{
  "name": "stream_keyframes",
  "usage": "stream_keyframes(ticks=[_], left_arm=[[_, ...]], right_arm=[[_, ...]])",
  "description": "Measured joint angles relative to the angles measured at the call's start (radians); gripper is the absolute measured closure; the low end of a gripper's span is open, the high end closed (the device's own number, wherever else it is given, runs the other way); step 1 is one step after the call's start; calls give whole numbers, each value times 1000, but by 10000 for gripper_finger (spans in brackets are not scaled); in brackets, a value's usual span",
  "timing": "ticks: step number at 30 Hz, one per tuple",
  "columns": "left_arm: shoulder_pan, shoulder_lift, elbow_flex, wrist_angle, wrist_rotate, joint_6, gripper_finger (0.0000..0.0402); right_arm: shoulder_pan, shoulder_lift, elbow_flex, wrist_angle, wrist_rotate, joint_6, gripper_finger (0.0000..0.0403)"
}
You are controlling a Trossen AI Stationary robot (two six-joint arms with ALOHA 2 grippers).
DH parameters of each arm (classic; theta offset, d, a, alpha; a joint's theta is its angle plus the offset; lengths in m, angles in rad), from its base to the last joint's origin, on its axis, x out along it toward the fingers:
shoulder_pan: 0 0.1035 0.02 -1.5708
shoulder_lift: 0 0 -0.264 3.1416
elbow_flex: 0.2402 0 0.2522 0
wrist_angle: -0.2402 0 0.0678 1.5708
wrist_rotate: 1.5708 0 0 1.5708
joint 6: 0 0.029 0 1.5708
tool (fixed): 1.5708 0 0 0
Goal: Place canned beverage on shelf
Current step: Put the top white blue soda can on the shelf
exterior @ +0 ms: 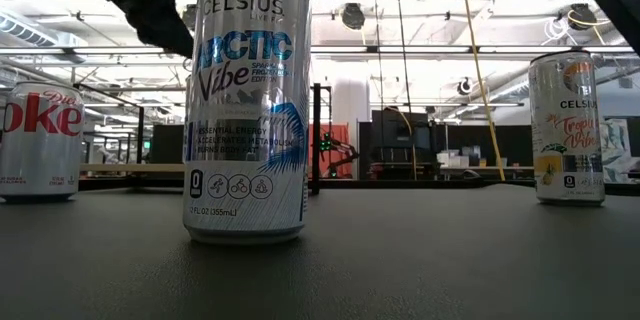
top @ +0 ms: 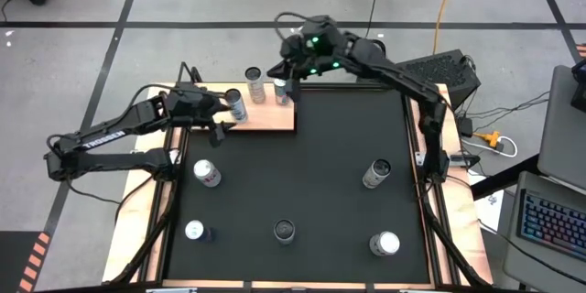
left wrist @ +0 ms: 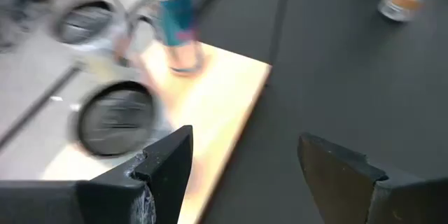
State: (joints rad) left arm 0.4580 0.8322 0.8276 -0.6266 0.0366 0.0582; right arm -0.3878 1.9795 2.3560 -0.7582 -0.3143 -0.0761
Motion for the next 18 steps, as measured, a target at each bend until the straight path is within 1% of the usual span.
stream_keyframes(ticks=[3, 11, 18], left_arm=[[-1, 36, 0, 0, 35, -1, 141], [0, 137, 0, 26, 10, 0, 141], [2, 199, 0, 29, -102, 10, 141]], right_arm=[[-12, -34, 0, -43, 1, 0, 403], [-30, -42, 0, -118, 2, -7, 403], [-31, -27, -1, -158, 4, -41, 403]])
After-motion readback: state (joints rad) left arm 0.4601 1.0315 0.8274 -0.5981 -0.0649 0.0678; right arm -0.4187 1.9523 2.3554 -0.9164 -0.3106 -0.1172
